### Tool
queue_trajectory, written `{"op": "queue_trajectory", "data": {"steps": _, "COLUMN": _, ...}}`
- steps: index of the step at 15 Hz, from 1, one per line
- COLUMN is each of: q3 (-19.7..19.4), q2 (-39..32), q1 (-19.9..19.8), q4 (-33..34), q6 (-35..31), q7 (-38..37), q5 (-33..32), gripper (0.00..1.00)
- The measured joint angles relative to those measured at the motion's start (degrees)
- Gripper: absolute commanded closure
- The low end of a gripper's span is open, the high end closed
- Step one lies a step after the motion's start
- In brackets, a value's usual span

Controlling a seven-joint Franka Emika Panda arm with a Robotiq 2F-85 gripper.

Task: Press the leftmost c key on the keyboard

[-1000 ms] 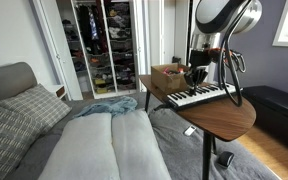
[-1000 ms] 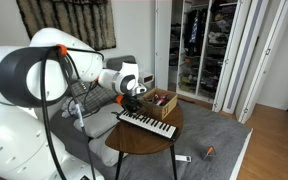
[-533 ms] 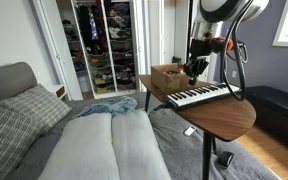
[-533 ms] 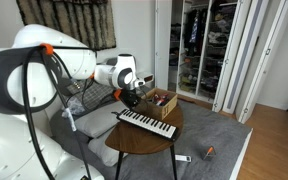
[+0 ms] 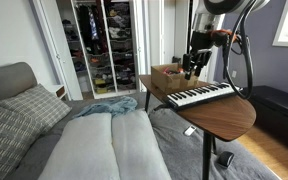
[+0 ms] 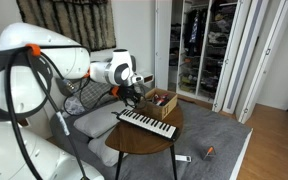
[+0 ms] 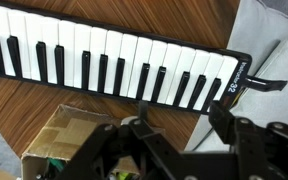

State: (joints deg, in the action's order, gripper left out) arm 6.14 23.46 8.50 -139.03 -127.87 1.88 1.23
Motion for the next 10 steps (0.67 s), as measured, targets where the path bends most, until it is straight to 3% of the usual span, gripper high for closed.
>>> {"op": "queue_trajectory", "data": {"steps": 2, "q3": 0.1, "q2": 1.1, "q1": 0.0, "q4": 0.0, "q6": 0.3, "q7": 0.0, "q5": -0.4, "gripper": 0.00}}
{"op": "queue_trajectory", "data": {"steps": 10, "q3": 0.5, "q2": 5.2, "q1": 0.0, "q4": 0.0, "q6": 1.6, "q7": 0.0, "q5": -0.6, "gripper": 0.00}}
